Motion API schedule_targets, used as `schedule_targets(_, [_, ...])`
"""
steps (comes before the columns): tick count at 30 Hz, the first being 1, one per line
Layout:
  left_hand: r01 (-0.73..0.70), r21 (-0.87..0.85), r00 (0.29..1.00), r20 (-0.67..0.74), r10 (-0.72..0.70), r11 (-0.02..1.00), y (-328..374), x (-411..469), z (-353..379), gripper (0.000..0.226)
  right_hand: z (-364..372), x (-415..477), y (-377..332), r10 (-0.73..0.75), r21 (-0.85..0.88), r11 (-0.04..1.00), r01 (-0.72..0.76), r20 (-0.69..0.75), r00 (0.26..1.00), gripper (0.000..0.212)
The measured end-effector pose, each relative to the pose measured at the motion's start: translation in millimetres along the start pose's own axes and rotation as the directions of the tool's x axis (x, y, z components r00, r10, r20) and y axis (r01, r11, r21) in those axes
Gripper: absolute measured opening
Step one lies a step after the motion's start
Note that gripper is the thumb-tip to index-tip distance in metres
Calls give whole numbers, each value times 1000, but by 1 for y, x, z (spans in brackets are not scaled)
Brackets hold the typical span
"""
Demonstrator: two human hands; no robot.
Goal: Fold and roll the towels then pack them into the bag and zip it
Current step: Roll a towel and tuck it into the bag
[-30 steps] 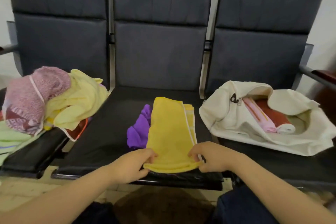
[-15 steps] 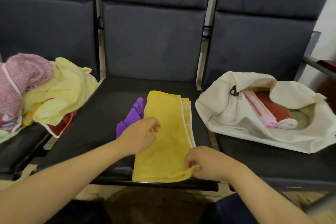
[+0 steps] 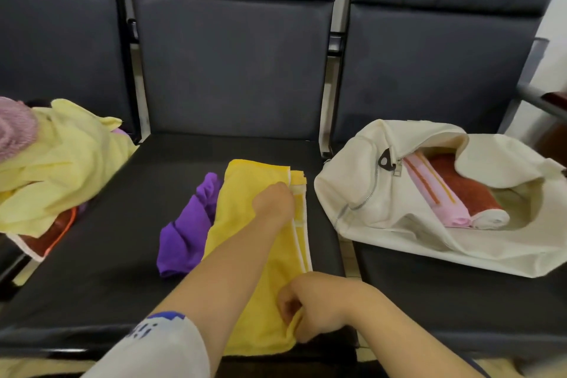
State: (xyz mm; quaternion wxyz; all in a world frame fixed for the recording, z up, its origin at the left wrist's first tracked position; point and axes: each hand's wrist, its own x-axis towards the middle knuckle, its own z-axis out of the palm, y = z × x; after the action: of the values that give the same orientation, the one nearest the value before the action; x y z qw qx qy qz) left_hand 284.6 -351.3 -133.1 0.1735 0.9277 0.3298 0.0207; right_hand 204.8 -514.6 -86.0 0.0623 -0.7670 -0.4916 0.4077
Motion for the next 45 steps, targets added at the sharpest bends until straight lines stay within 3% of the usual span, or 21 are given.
schedule_targets(2, [-65, -3, 978, -198, 64, 998, 0, -2, 0, 30, -1, 0, 0, -8, 9, 1000, 8, 20, 1000, 18])
schedule_targets(5, [-201, -14, 882, -437, 175, 979, 7, -6, 4, 32, -2, -1, -1, -15, 14, 1000, 15, 26, 1000, 18])
schedule_targets(8, [-308, -65, 922, -268, 281, 949, 14, -9, 20, 35, -2, -2, -1, -18, 20, 1000, 17, 34, 999, 17])
schedule_targets(11, [-376, -304, 918, 5, 396, 875, 7, -10, 26, 53, -1, -3, -2, -22, -8, 1000, 23, 29, 999, 17])
schedule_targets(14, [-307, -589, 946, -108, 304, 748, -3, -13, 6, 54, -2, -6, -4, -28, -51, 998, 28, 8, 1000, 16])
schedule_targets(16, [-296, -609, 954, -147, 261, 736, -20, -19, -17, 39, -2, -8, -5, -45, -43, 998, 44, -25, 999, 13])
schedule_targets(18, [-448, -483, 886, -127, 446, 752, -51, -37, -35, 17, -1, -11, -8, -115, -37, 993, 111, -132, 985, 20])
schedule_targets(21, [-630, -418, 721, -3, 692, 654, -113, -81, -52, 4, -2, -17, -7, -158, -35, 987, 155, -281, 947, 11])
schedule_targets(23, [-650, -449, 656, 77, 751, 614, -150, -106, -57, 20, -4, -22, -4, -105, 86, 987, 136, -301, 948, 7])
schedule_targets(27, [-661, -431, 567, 249, 785, 614, -192, -128, -55, 94, 1, -28, 6, -23, 249, 959, 135, -407, 913, 13])
schedule_targets(29, [-735, -317, 521, 303, 798, 600, -201, -136, -53, 109, 7, -32, 11, -11, 284, 947, 152, -444, 896, 16])
schedule_targets(31, [-814, -168, 496, 298, 816, 556, -206, -145, -46, 105, 13, -35, 12, -32, 270, 945, 187, -492, 870, 16])
schedule_targets(33, [-839, -169, 507, 105, 856, 518, -206, -153, -41, 71, 17, -37, 9, -49, 296, 914, 278, -599, 799, 5])
schedule_targets(35, [-811, -289, 556, -112, 823, 509, -201, -159, -41, 41, 18, -38, 5, -26, 361, 860, 361, -675, 737, 19])
schedule_targets(36, [-767, -376, 609, -174, 774, 520, -198, -162, -42, 36, 18, -39, 5, -11, 390, 849, 357, -662, 750, 25])
schedule_targets(38, [-674, -489, 700, -184, 690, 553, -193, -166, -46, 38, 19, -38, 7, -8, 372, 895, 247, -539, 842, 31])
schedule_targets(40, [-629, -510, 728, -123, 674, 587, -191, -169, -48, 39, 22, -37, 10, -4, 319, 937, 139, -389, 921, 27])
schedule_targets(42, [-564, -617, 747, -99, 657, 549, -191, -171, -47, 34, 22, -37, 11, -16, 345, 925, 158, -381, 925, 10])
schedule_targets(45, [-276, -861, 875, -41, 482, 427, -184, -168, -46, 23, 18, -32, 13, 17, 408, 884, 228, -517, 856, 12])
